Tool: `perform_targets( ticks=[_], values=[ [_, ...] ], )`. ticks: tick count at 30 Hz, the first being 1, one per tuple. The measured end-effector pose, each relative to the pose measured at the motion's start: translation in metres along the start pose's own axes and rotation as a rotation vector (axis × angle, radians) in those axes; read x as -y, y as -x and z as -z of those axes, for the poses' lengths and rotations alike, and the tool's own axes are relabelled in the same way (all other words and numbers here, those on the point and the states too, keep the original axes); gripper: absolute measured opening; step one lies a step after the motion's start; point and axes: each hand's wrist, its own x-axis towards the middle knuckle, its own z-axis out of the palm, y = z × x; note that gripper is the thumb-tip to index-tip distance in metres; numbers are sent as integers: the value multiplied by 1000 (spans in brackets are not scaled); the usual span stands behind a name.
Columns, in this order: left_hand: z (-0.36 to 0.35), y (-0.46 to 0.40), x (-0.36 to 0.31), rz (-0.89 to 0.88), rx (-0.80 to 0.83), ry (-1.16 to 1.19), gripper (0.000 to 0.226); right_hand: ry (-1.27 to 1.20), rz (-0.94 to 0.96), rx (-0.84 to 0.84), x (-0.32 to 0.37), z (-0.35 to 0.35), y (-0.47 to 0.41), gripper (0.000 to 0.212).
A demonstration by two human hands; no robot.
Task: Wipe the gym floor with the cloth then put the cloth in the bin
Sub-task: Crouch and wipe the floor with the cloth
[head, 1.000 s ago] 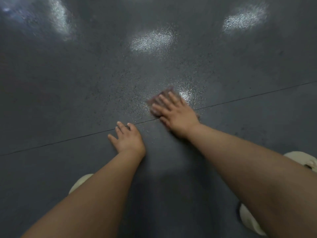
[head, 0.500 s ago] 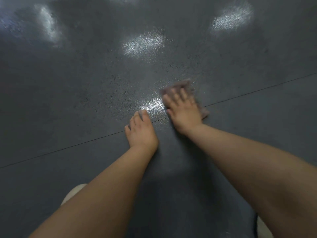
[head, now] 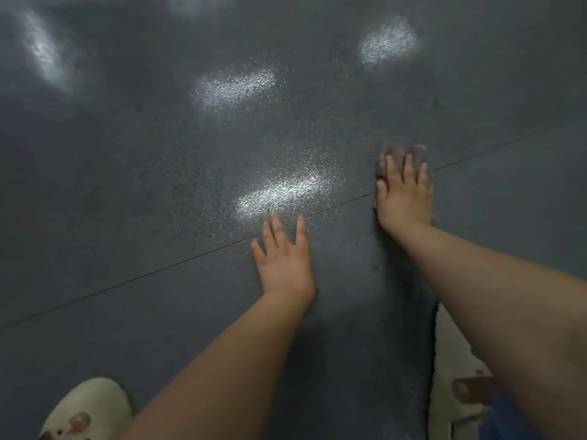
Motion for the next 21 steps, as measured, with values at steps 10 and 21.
perform_targets(
  ticks=[10,21],
  values=[
    [0,-16,-31,-34,14,-137,83,82,725,16,13,-20,21,49],
    [8,-20,-35,-52,110,-88,101,-146,-310,-58,-68,-2,11,54]
  ],
)
